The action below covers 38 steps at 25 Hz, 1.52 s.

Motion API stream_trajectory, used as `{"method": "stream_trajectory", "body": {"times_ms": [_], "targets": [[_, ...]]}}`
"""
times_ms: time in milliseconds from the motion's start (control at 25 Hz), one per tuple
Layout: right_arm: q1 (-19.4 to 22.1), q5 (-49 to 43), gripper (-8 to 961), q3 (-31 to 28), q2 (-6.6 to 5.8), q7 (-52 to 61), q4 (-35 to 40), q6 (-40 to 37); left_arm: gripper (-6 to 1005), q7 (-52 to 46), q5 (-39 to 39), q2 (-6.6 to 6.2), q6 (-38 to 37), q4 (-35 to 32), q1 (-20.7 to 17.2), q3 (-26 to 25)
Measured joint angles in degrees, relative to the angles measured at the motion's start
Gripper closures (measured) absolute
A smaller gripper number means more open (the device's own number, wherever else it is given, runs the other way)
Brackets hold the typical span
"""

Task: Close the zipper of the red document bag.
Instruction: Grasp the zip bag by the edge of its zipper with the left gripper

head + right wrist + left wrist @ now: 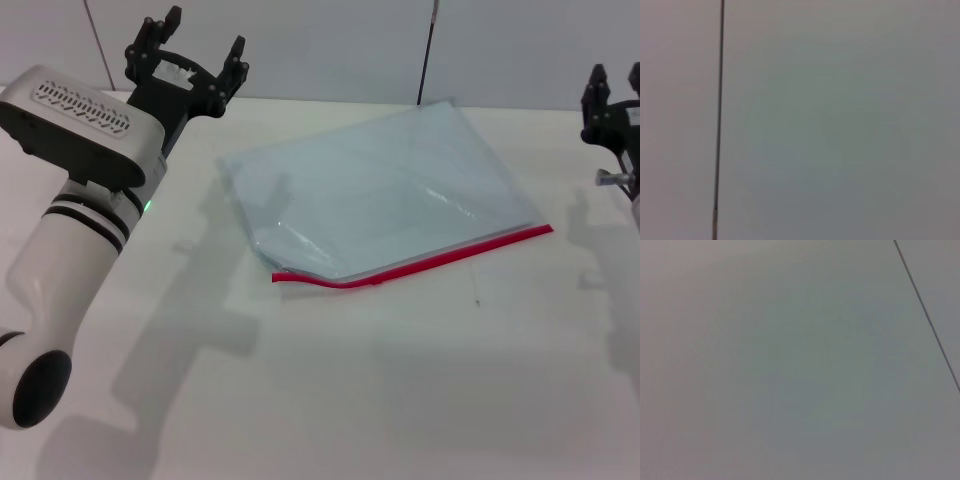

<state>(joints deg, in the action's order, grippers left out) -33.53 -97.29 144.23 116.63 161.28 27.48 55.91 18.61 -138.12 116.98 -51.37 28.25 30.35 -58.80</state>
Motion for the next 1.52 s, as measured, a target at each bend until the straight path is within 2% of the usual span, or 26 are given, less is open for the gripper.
{"method": "stream_trajectory", "body": {"times_ms": [800,1240,1400,1520], "targets": [[-1.21,2.18,545,-0.09,0.0,0.07,-0.53,-3.4,224,-0.4,0.31,0.08,2.1,0.26,0.24,0.0],[-0.73,2.2,544,-0.49,0.0,0.09,-1.2,-4.52,225,-1.4,-0.39,-0.65,11.04,7.98,-1.24,1.31],[-0.73,2.29,544,-0.57,-0.08,0.09,-1.72,-5.22,225,-1.3,-3.4,-1.35,16.05,13.06,-2.86,1.13],[-0.74,3.11,544,-0.59,-0.09,0.09,-1.89,-5.24,225,-1.12,-5.87,-2.27,22.88,18.27,-3.76,0.6]]}}
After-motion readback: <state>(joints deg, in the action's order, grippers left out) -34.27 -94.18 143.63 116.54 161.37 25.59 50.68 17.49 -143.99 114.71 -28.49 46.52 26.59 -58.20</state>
